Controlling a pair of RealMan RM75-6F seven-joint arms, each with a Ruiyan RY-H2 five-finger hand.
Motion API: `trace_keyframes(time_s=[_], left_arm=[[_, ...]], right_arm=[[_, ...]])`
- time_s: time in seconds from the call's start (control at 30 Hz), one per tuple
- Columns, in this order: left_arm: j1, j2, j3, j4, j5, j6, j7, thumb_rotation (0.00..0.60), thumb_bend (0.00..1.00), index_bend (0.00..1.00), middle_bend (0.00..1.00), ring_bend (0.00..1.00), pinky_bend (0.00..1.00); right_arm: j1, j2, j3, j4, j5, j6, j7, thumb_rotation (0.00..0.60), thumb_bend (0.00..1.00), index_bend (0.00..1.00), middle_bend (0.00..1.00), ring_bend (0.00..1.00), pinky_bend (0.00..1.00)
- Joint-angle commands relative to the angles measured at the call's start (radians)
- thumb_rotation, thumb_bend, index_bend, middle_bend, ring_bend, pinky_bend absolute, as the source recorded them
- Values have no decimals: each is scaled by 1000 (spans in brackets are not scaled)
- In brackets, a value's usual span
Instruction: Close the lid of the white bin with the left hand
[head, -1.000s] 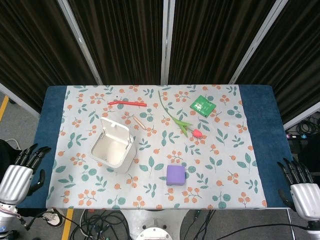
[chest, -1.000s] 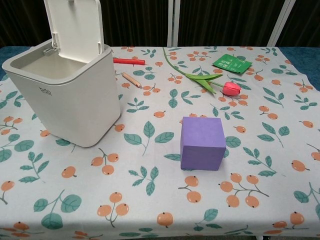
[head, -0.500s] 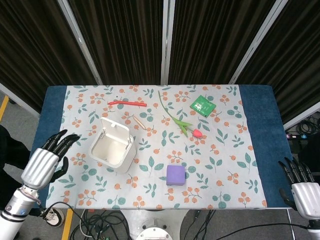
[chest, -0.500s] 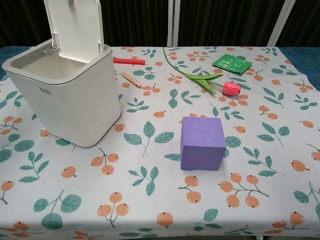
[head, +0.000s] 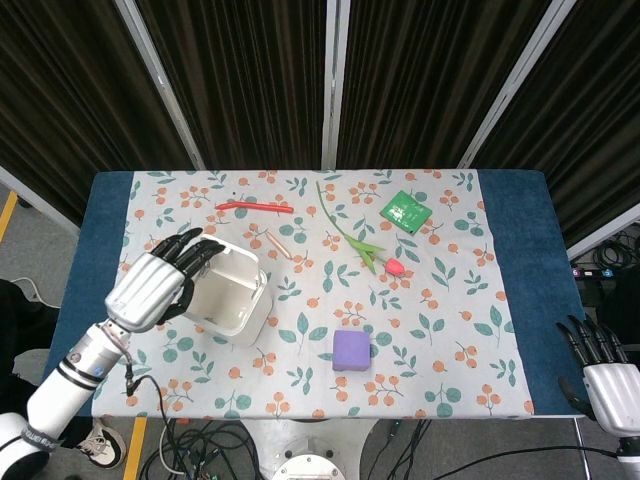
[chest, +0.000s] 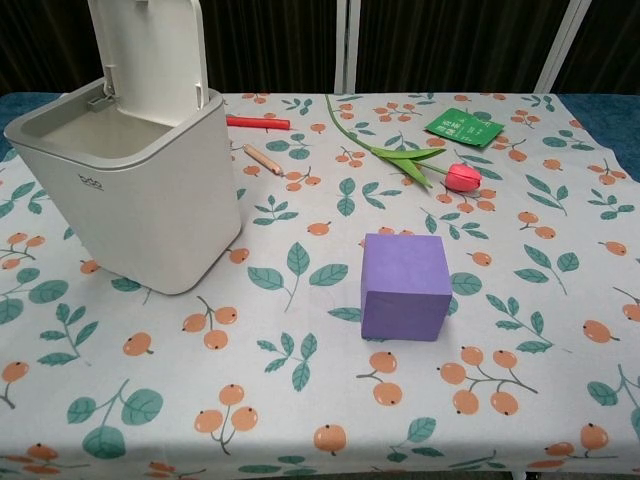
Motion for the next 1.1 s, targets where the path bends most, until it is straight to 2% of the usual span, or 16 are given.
trace_keyframes(time_s=[0.03, 0.37, 0.5, 0.77, 1.1], left_arm=[[-52, -21, -34, 0, -70, -50, 19, 600, 770, 113, 155, 58, 197], [-165, -36, -31, 21, -257, -203, 124, 600, 772, 120, 156, 58, 196], [-184, -24, -27, 7, -305, -213, 155, 600, 775, 128, 174, 75, 195], [-170, 42, 1, -63, -292, -176, 193, 600, 776, 154, 252, 133, 200], [-131, 122, 57, -142, -228, -154, 198, 600, 782, 243, 315, 195, 210]], right_arm=[[1, -1, -1, 10, 5, -7, 9, 600, 297, 0, 0, 0, 0], [6, -7, -5, 34, 15, -26, 45, 600, 297, 0, 0, 0, 0], [5, -10, -1, 40, 22, -25, 49, 600, 297, 0, 0, 0, 0], [7, -20, 1, 47, 31, -35, 48, 600, 296, 0, 0, 0, 0], [8, -27, -2, 47, 33, -43, 43, 600, 297, 0, 0, 0, 0]])
